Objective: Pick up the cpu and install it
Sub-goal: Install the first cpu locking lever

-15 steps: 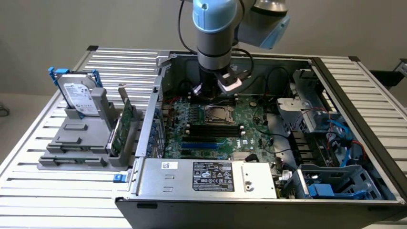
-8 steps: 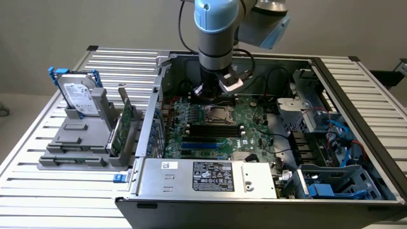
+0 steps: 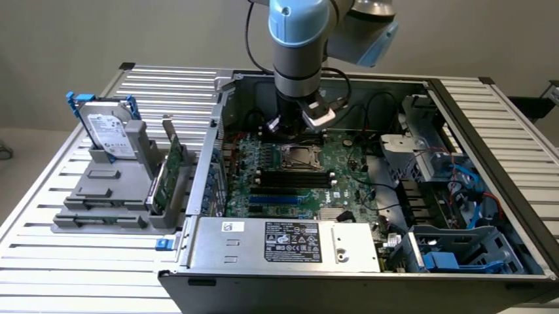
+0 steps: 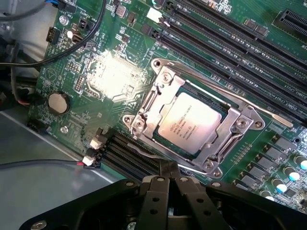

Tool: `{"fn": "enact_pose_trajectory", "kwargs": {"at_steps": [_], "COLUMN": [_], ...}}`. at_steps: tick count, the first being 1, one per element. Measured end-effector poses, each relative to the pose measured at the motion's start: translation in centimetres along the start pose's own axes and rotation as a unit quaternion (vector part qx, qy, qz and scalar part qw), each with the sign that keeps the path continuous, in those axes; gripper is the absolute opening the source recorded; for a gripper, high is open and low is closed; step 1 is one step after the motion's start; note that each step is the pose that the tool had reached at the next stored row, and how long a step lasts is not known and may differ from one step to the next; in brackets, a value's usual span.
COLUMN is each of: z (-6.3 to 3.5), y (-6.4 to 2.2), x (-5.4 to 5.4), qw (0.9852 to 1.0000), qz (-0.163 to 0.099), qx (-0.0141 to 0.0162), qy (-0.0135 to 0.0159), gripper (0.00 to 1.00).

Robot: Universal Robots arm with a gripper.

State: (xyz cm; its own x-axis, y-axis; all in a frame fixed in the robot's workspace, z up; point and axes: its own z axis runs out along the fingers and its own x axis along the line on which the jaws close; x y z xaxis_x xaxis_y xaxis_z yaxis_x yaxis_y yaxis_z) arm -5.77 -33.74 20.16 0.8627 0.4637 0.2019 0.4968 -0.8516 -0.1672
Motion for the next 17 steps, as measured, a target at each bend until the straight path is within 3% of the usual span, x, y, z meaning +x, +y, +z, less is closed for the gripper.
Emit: {"fn": "enact_pose_trajectory", "kwargs": {"at_steps": [17], "z": [0.16], "y": [-0.25], "x": [0.14], "qw": [1.0], "qz": [0.0], "qx": [-0.0011], "qy": [-0.0006], "gripper": [0.11]}}
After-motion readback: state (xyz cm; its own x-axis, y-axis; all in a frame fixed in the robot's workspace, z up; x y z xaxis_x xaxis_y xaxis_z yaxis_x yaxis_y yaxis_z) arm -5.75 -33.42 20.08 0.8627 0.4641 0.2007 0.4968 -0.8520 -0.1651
